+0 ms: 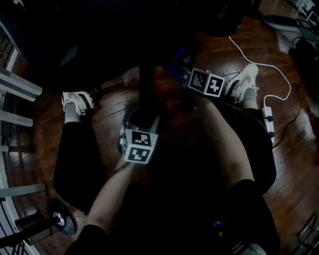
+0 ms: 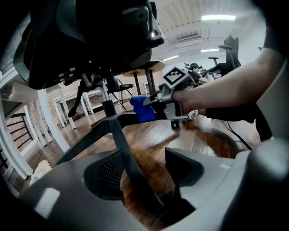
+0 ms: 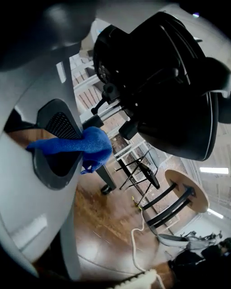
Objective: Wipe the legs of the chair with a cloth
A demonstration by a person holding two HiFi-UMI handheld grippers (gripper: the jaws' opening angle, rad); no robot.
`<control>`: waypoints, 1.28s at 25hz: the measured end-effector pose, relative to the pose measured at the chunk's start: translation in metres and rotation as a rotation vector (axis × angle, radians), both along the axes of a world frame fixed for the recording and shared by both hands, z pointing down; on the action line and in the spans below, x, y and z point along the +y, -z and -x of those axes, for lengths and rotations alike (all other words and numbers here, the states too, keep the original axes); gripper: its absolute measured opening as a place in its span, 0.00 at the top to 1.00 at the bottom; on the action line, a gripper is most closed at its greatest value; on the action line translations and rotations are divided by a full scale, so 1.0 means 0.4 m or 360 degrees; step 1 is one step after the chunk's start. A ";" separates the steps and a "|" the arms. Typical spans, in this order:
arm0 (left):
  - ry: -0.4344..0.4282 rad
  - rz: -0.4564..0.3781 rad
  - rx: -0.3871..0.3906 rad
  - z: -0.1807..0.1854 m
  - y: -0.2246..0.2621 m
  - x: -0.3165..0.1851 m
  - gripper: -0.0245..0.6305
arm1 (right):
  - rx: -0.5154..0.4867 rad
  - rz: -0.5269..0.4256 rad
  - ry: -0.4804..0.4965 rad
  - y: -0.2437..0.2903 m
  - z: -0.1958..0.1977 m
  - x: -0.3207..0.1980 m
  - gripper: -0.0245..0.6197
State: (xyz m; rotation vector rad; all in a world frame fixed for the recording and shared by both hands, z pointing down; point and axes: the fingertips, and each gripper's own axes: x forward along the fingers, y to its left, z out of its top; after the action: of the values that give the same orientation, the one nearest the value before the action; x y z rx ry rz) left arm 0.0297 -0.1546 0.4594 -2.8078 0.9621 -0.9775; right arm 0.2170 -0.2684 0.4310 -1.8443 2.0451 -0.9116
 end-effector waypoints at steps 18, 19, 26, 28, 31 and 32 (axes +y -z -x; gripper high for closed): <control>-0.0035 0.0009 -0.0020 -0.036 -0.023 0.022 0.52 | 0.0097 0.0334 -0.0520 -0.135 -0.270 0.220 0.85; -0.0037 0.0004 -0.0008 -0.038 -0.020 0.022 0.52 | 0.0094 0.0353 -0.0540 -0.142 -0.285 0.240 0.85; -0.0003 0.0012 0.0008 -0.002 -0.016 0.017 0.52 | 0.0239 0.0443 -0.0579 -0.179 -0.352 0.320 0.85; 0.0015 0.0019 0.0004 0.019 -0.021 0.015 0.52 | 0.0288 0.0461 -0.0573 -0.176 -0.351 0.327 0.85; 0.0038 0.0043 0.0009 0.046 -0.028 0.012 0.52 | 0.0375 0.0339 -0.0499 -0.109 -0.328 0.301 0.85; 0.0043 0.0051 0.0018 0.049 -0.029 0.008 0.52 | 0.0329 0.0270 -0.0478 -0.077 -0.324 0.278 0.85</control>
State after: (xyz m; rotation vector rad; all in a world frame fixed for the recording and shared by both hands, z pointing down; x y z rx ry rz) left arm 0.0102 -0.1515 0.4708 -2.8367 0.9972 -0.9893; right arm 0.3464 -0.1572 0.4618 -2.3454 1.7707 -0.8645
